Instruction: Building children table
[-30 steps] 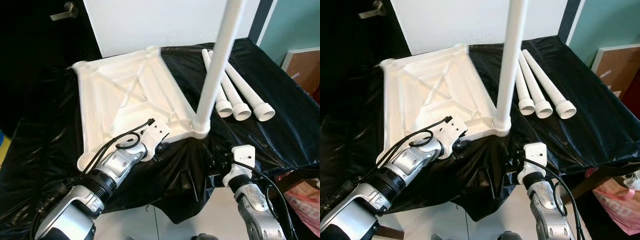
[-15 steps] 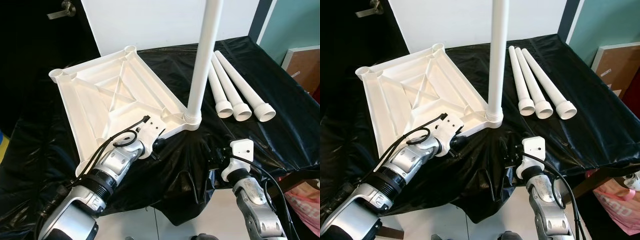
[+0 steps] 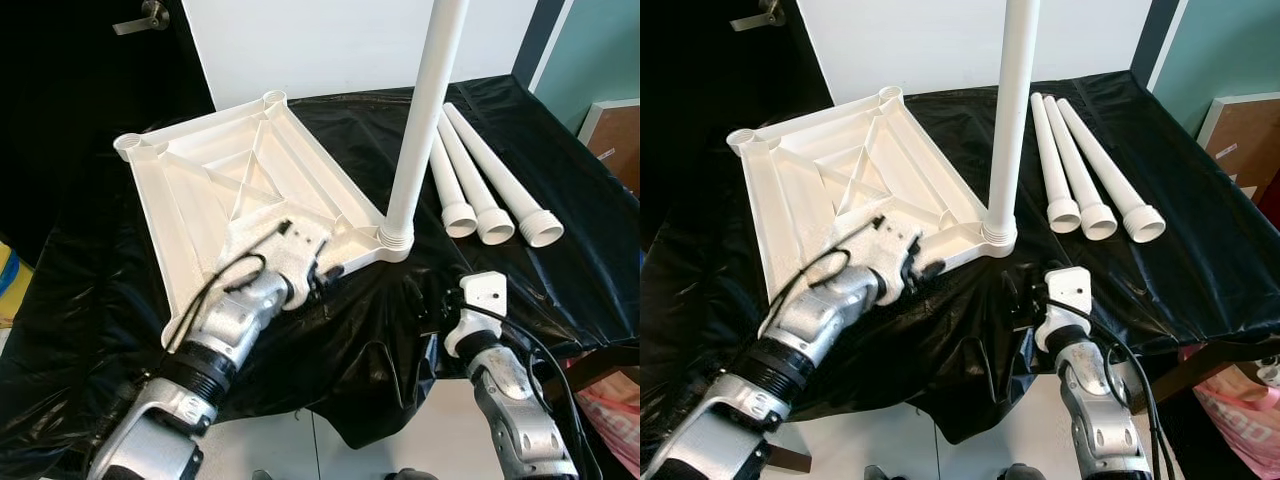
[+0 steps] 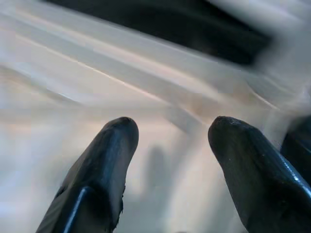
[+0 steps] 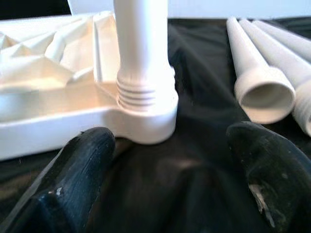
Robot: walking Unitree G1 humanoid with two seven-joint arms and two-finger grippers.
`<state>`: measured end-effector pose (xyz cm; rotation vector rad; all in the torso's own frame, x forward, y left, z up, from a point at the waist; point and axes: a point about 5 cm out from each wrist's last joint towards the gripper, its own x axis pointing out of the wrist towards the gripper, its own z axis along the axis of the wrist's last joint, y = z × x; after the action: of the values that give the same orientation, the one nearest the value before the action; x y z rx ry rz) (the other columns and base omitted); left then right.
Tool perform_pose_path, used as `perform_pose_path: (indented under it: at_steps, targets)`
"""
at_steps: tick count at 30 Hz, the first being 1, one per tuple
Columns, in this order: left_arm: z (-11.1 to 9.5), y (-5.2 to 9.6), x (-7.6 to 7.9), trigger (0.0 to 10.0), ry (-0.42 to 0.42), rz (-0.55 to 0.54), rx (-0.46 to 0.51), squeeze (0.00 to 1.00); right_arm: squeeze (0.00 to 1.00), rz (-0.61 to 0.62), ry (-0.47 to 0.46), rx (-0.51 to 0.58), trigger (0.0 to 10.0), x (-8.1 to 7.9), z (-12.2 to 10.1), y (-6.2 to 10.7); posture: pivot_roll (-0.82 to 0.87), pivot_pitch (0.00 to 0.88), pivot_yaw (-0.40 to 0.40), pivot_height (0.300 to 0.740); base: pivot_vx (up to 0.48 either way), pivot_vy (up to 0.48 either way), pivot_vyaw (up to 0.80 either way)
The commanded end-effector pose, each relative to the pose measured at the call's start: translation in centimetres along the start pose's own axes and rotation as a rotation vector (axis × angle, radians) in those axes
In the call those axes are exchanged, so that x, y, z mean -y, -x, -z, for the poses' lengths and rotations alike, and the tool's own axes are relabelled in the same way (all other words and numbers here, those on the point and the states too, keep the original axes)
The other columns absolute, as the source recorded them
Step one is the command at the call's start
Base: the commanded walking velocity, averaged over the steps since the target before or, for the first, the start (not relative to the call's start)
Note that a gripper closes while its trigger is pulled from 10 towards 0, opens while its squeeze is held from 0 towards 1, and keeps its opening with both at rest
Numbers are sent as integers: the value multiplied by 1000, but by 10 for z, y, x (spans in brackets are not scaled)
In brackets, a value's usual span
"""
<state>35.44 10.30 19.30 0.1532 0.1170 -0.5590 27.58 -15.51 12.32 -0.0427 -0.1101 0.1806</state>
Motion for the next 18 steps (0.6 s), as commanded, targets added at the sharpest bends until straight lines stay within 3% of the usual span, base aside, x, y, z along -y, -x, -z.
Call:
perform_pose_path:
  at_steps: [1, 3, 4, 5, 8, 11, 13, 18]
  targets:
    - [3, 4, -7, 10000, 10, -32, -20, 0, 0, 5, -5, -31, 10000, -2, 6, 0, -172, 50, 48, 740, 0, 0, 0]
    - [-6, 15, -28, 10000, -9, -114, 8, 0, 0, 5, -12, -27, 10000, -6, 6, -5, -159, 47, 47, 740, 0, 0, 0]
    - [-6, 15, -28, 10000, -9, -114, 8, 0, 0, 5, -12, -27, 10000, -6, 6, -5, -159, 47, 47, 740, 0, 0, 0]
    - [-8, 20, -38, 10000, -20, -160, 11, 0, 0, 6, -16, -24, 10000, -7, 6, -7, -156, 47, 47, 740, 0, 0, 0]
    - [-7, 32, -62, 10000, -89, -257, -28, 0, 0, 10, -21, -21, 10000, -8, 5, -13, -148, 50, 48, 740, 0, 0, 0]
    - [-6, 36, -69, 10000, -113, -282, -45, 0, 0, 12, -22, -21, 10000, -9, 4, -14, -147, 51, 47, 740, 0, 0, 0]
    - [-2, 46, -84, 10000, -168, -351, -93, 0, 0, 21, -21, -23, 10000, -9, 5, -19, -144, 53, 47, 740, 0, 0, 0]
    - [6, 62, -100, 10000, -271, -452, -176, 0, 0, 34, -8, -33, 10000, -11, 5, -26, -131, 66, 37, 740, 0, 0, 0]
